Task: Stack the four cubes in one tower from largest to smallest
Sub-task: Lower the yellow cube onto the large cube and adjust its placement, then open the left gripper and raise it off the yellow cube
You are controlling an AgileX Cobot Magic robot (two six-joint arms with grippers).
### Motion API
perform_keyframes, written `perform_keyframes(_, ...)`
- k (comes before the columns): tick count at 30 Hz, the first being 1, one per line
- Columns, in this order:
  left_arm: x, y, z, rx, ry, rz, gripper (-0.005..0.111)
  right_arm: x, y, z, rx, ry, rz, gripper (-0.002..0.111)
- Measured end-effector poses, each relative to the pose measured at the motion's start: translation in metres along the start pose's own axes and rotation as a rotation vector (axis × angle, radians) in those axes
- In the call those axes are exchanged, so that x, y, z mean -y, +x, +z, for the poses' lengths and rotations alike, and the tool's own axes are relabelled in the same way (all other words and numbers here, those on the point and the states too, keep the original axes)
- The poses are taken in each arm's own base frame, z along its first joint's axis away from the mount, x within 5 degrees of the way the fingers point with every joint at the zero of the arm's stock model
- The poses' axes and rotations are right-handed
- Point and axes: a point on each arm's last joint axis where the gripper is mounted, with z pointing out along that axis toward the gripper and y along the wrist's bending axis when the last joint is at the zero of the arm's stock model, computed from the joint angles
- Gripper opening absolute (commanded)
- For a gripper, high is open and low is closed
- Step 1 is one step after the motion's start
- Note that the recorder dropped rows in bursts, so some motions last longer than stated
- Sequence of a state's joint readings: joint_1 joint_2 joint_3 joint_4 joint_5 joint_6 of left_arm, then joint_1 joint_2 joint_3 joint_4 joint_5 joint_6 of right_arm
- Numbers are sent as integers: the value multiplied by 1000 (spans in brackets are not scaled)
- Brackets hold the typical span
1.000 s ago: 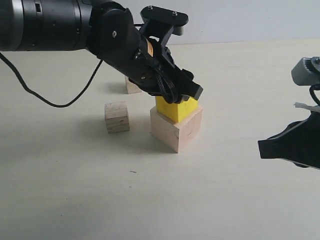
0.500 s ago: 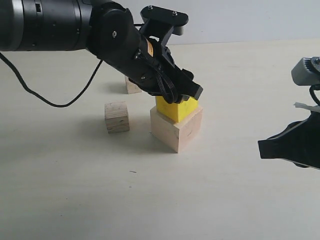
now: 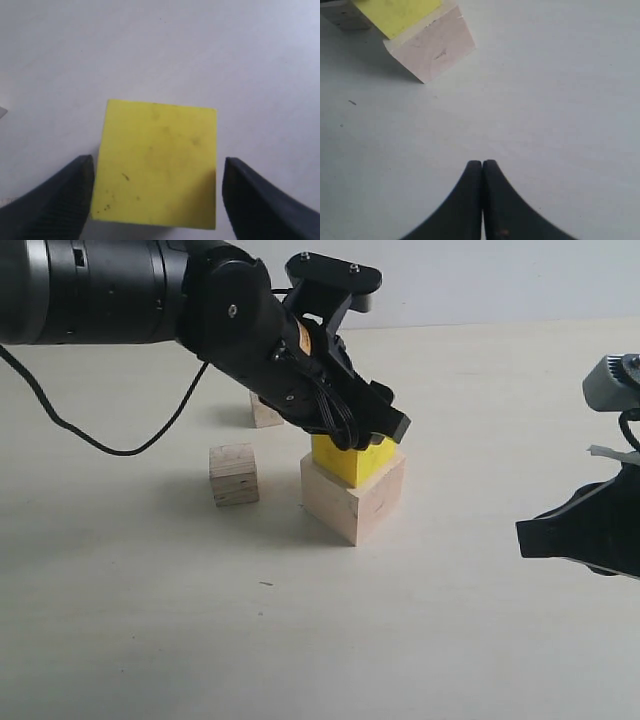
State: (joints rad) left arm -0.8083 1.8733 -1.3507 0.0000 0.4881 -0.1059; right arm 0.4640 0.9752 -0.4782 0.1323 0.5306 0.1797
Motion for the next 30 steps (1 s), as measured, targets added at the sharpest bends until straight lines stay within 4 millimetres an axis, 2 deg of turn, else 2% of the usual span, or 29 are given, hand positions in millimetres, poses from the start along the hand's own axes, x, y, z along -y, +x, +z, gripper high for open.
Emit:
perform_keyframes(7, 1, -2, -4, 11, 3, 2, 75, 0, 0, 0, 0, 0, 0, 0)
perform_keyframes(17, 3, -11, -30, 68, 9, 18, 76, 0, 0, 0, 0, 0, 0, 0)
perform_keyframes(21, 2, -13, -47, 74, 4, 27, 73, 0, 0, 0, -2, 0, 0, 0)
perform_keyframes(23, -3, -13, -56, 59, -6, 19, 60, 0, 0, 0, -4, 1, 0, 0)
perform_keyframes(26, -12, -9, -68, 10, -27, -5, 31, 0, 0, 0, -4, 1, 0, 0)
perform_keyframes(30, -20, -2, -81, -77, -72, 25, 1, 0, 0, 0, -4, 1, 0, 0)
